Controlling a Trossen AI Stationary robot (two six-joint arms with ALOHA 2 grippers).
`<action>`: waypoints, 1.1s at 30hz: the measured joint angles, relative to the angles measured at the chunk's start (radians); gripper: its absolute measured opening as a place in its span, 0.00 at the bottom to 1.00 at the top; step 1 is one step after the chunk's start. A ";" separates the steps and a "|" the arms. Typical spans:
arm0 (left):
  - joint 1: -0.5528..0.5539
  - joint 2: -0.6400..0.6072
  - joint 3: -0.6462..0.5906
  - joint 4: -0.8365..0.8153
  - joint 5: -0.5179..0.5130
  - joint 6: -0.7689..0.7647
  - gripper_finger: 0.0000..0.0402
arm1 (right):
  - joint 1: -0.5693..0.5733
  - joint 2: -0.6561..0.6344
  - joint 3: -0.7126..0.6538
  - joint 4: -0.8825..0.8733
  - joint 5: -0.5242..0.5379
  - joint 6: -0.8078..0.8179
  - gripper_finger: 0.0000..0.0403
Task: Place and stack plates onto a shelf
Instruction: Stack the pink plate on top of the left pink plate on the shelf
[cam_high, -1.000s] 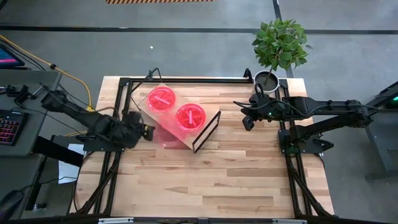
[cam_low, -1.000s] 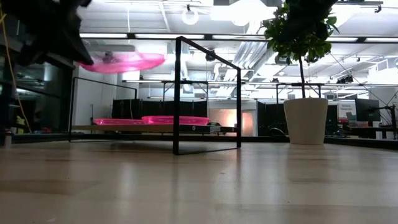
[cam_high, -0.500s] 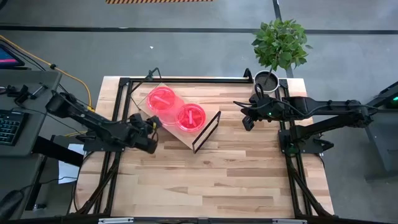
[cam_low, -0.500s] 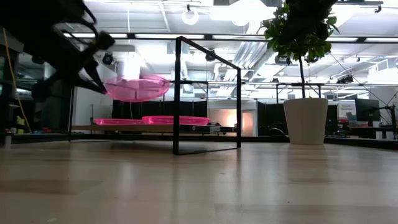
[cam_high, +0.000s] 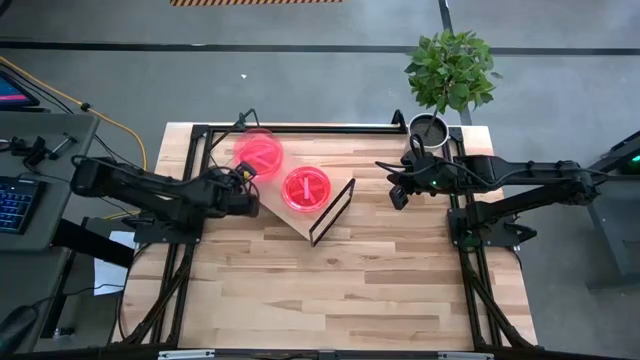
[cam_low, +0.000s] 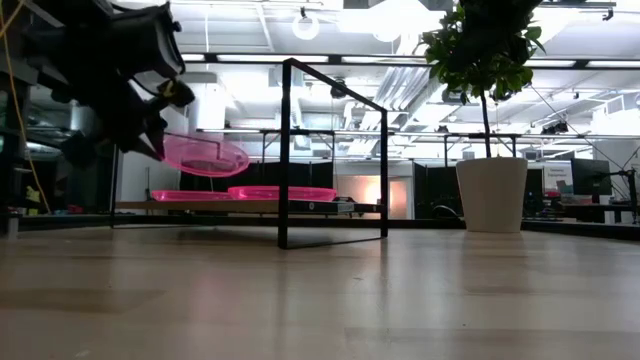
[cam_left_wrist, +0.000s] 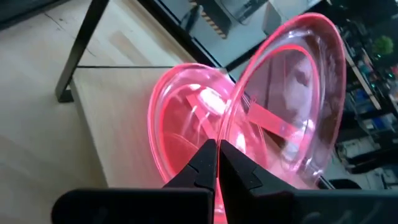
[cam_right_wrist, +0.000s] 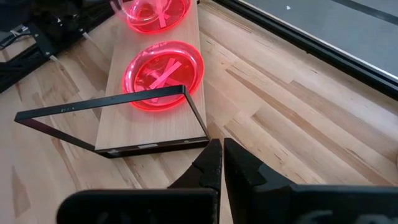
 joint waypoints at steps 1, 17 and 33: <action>0.008 0.000 0.000 0.002 0.007 0.001 0.00 | 0.000 0.000 0.000 0.000 0.000 0.000 0.00; 0.122 0.001 0.000 -0.024 0.059 0.208 0.00 | 0.000 0.000 0.000 -0.001 0.020 -0.008 0.00; 0.110 0.066 0.000 0.071 0.205 0.315 0.00 | 0.000 0.000 0.000 -0.003 0.019 -0.008 0.00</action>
